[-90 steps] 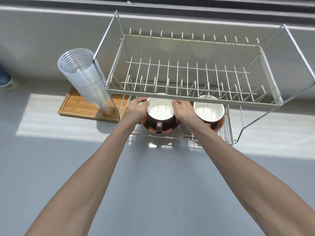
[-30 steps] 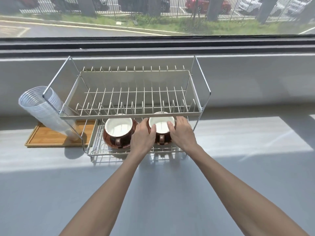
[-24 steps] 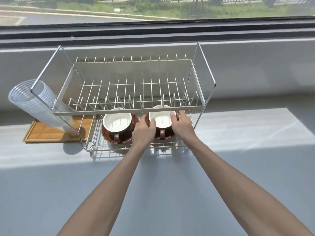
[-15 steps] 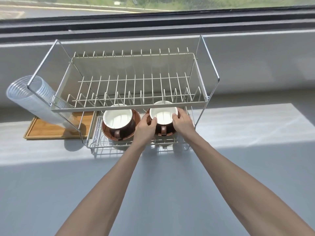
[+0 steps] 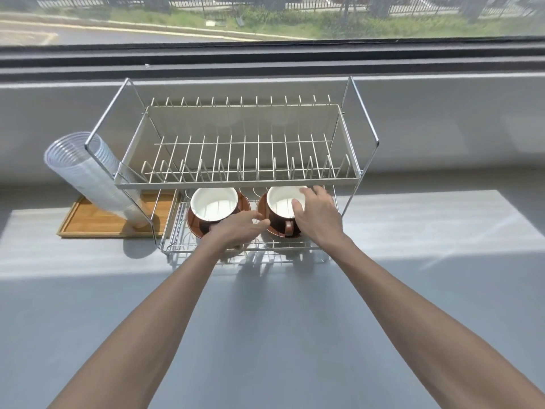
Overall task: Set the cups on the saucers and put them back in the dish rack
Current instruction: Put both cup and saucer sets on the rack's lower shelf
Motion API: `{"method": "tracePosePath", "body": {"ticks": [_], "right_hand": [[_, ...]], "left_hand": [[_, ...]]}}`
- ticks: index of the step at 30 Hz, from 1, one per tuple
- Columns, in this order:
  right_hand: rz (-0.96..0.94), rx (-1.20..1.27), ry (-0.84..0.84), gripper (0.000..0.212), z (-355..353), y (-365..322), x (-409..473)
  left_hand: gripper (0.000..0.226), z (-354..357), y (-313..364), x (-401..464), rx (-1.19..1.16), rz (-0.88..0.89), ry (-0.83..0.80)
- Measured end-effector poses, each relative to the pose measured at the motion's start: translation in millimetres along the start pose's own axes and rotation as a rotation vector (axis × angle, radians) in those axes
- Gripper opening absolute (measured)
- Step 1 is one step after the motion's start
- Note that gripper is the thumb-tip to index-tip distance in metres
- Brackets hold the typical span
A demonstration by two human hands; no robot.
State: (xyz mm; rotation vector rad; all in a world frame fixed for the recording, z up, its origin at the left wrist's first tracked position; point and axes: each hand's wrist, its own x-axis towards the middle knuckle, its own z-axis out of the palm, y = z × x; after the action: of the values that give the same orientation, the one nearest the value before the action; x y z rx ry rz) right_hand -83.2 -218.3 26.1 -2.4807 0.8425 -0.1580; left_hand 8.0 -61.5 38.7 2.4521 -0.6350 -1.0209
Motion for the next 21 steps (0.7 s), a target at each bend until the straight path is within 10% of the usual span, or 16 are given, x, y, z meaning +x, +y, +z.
{"method": "tracePosePath", "body": {"ticks": [11,21], "right_hand": [[-0.268,-0.176,-0.118,0.038,4.3,-77.8,-22.2],[0.005,0.29,-0.15,0.051,55.7,-104.2,-9.4]], "left_hand": [[0.054,-69.2,-48.2,-44.6,0.19,-0.035,0.133],[0.058,-54.3,-89.9,-18.2,-0.06,-0.082,0.498]]}}
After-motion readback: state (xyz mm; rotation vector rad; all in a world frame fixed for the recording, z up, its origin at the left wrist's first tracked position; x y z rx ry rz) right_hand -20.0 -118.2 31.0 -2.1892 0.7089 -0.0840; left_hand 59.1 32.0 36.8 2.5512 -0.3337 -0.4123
